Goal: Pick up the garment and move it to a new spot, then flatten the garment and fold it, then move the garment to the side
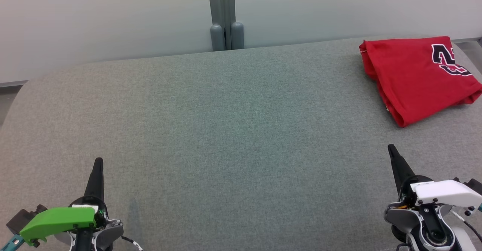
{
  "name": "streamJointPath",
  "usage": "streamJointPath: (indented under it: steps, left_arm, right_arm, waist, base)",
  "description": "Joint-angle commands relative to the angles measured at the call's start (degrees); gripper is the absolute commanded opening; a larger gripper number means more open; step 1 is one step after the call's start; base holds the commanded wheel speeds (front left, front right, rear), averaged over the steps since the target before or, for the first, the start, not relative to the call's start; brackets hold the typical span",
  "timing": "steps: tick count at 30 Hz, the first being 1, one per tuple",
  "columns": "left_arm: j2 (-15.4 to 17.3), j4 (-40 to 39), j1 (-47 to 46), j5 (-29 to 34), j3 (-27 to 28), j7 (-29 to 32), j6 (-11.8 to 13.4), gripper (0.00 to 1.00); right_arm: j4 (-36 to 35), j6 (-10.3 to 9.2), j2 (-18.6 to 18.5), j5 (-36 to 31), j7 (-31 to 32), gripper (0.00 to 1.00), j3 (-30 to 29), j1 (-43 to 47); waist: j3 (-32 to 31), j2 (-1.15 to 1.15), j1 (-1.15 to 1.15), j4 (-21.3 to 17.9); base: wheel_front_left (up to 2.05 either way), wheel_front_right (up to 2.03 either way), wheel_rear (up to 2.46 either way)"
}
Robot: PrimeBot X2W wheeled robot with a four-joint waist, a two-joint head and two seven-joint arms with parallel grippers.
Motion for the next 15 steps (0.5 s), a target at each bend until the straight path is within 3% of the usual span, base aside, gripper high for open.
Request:
streamJointPath:
  steps: [1, 15]
  left_arm:
    - [0.0, 0.0, -1.2, -1.3, 0.2, 0.3, -0.2, 0.00]
    - [-0.1, 0.1, -1.7, -6.9, 0.3, 1.9, -0.2, 0.00]
  right_arm:
    - [0.0, 0.02, 0.1, 1.3, 0.4, 0.00, -0.3, -0.9]
    - [0.4, 0.02, 0.5, 6.5, 2.0, 0.00, -1.2, -1.3]
  waist:
    - [0.0, 0.00, 0.00, 0.0]
    - [-0.2, 0.00, 0.00, 0.1]
  base:
    - [0.00, 0.00, 0.00]
    - [0.00, 0.00, 0.00]
